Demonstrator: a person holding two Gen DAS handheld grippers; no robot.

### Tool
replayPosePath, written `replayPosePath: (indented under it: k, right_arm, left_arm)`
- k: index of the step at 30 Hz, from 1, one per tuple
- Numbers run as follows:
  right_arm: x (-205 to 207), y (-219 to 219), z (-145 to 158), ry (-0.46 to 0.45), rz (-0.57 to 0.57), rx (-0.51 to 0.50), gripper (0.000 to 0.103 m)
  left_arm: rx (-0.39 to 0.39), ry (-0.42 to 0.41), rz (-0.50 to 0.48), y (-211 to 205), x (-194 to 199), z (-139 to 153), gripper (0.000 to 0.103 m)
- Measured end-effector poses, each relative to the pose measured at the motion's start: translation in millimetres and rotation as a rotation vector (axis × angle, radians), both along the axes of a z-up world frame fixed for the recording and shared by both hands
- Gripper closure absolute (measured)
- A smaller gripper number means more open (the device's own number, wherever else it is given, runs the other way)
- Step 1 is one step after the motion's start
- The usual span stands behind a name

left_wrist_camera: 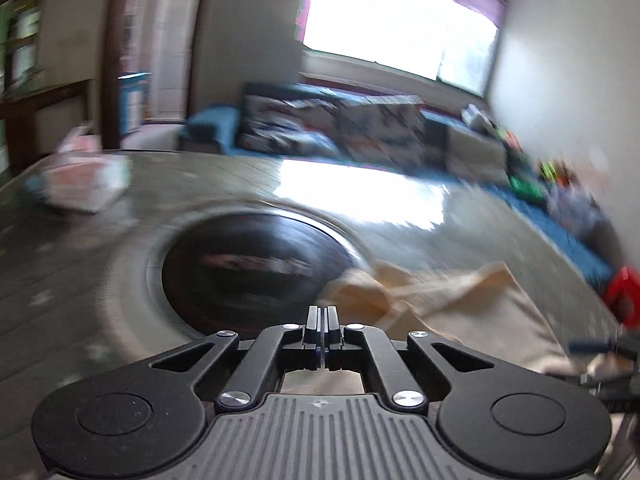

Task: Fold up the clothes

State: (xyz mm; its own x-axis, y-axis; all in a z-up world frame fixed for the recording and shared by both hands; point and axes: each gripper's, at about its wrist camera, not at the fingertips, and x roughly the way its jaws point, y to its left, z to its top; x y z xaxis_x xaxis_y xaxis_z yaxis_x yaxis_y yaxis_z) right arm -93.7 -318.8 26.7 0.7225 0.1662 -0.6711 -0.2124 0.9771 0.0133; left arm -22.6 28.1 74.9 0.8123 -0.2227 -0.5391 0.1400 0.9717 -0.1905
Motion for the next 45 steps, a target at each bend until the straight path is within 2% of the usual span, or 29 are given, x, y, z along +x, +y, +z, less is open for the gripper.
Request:
replayPosePath:
  k: [3,6,12,16,20,22,29,31,33,35,40,45]
  right_arm:
    - [-3,4,0,0.0,0.007,0.009,0.026]
    - [-4,9,1,-0.003,0.02,0.011,0.026]
    - [-4,16,-2,0.005,0.031,0.01,0.026]
    - [-3,17,-8,0.02,0.026,0.01,0.026]
    - [-3,14,-11,0.029,0.018,0.017,0.026]
    - [-2,12,-12,0.033,0.014,0.022,0.026]
    - [1,12,-15,0.038,0.015,0.025,0.026]
    - [1,11,-15,0.037,0.014,0.026,0.026]
    - [1,11,-16,0.036,0.014,0.027,0.026]
    - [0,12,-15,0.035,0.014,0.023,0.026]
    - [-2,14,-11,0.025,0.016,0.018,0.026]
    - [-2,15,-9,0.017,0.016,0.013,0.026]
  left_arm:
    - [-0.01,0.002,0.037,25,-11,6,0.102]
    - [0.006,0.034,0.002,27,-22,2,0.101]
    - [0.049,0.06,-0.125,-26,-26,-12,0.094]
    - [0.089,0.056,-0.23,-72,-12,-18,0.074]
    - [0.168,0.055,-0.3,-113,8,-34,0.067]
    - [0.208,0.055,-0.315,-127,15,-44,0.06]
    - [0.272,0.068,-0.314,-142,29,-62,0.059]
    - [0.289,0.052,-0.32,-144,27,-64,0.06]
    - [0.291,0.039,-0.313,-142,28,-65,0.074]
    - [0.266,0.039,-0.307,-137,30,-62,0.097]
    - [0.141,-0.02,-0.234,-96,24,-33,0.099]
    - [-0.014,-0.086,-0.086,-17,3,5,0.1]
